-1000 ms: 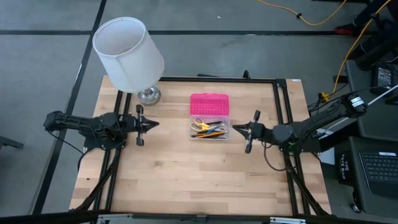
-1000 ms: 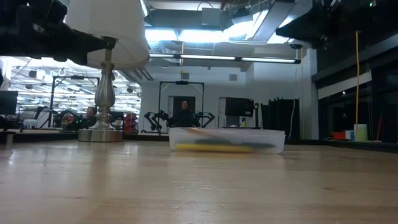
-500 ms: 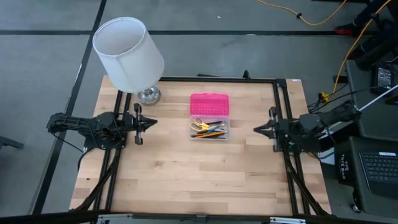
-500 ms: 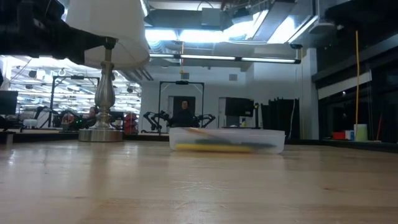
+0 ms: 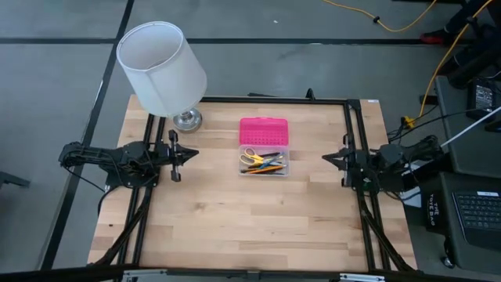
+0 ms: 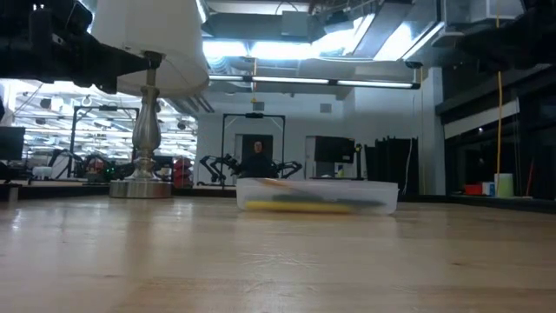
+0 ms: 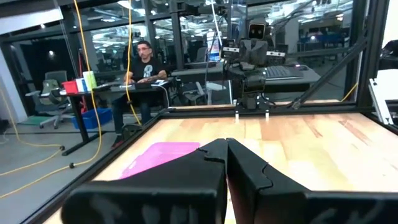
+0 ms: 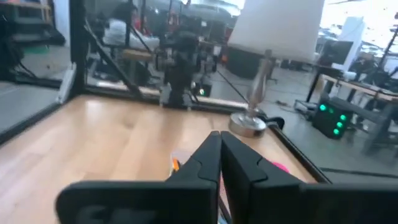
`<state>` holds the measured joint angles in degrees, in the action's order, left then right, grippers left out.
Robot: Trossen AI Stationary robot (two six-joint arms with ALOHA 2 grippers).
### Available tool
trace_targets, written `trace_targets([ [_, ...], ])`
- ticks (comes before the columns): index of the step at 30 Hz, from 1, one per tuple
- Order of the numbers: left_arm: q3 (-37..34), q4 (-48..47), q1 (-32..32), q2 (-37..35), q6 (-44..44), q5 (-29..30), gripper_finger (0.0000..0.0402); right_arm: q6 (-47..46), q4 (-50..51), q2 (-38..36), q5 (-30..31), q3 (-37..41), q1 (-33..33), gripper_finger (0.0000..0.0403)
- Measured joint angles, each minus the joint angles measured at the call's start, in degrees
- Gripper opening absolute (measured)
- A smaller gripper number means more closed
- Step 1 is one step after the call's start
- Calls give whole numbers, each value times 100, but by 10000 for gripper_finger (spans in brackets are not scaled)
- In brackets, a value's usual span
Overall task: Pick & place school supplies into a supply box
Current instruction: Return to Home Position
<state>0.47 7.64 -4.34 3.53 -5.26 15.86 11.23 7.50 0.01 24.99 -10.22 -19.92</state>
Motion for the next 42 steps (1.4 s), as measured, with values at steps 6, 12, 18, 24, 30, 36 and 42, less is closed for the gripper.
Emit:
trace_targets([
  [6,0,-52,0,4,-87,62,3,-250,-115,5,-522,252,374,9],
  [12,0,-17,0,7,-98,60,3,-286,-1660,10,-1241,973,650,14],
  [18,0,-17,0,9,-43,58,3,-632,-1757,25,-1364,984,743,6],
  [24,0,-17,0,9,-43,58,4,-814,-1779,26,-1458,984,741,24],
  [30,0,-17,0,10,-43,58,4,-970,-1630,26,-1458,984,741,35],
  [36,0,-17,0,11,-43,58,4,-1255,-1625,26,-1457,984,741,36],
  [42,0,-17,0,9,-43,58,4,-1247,-1623,26,-1456,984,741,36],
])
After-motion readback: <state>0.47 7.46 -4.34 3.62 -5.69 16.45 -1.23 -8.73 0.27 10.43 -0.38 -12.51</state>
